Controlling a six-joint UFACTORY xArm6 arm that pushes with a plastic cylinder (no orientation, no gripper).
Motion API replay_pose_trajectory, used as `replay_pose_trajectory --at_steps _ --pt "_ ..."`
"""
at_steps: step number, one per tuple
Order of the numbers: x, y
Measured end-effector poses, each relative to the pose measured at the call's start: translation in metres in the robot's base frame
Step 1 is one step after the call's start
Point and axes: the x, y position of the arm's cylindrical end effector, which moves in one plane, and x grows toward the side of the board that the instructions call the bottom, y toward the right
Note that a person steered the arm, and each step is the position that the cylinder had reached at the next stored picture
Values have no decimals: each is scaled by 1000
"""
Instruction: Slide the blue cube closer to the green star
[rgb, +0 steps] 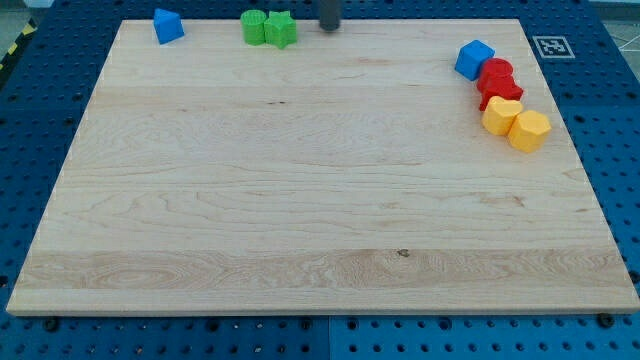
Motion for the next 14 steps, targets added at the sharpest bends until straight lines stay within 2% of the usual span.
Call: replay_pose_trajectory --at_steps 3,4,5,8,9,14 --pt "2 180" --pt "14 221" --pt "37 227" --pt "91 227" --pt "97 208" --pt "97 6"
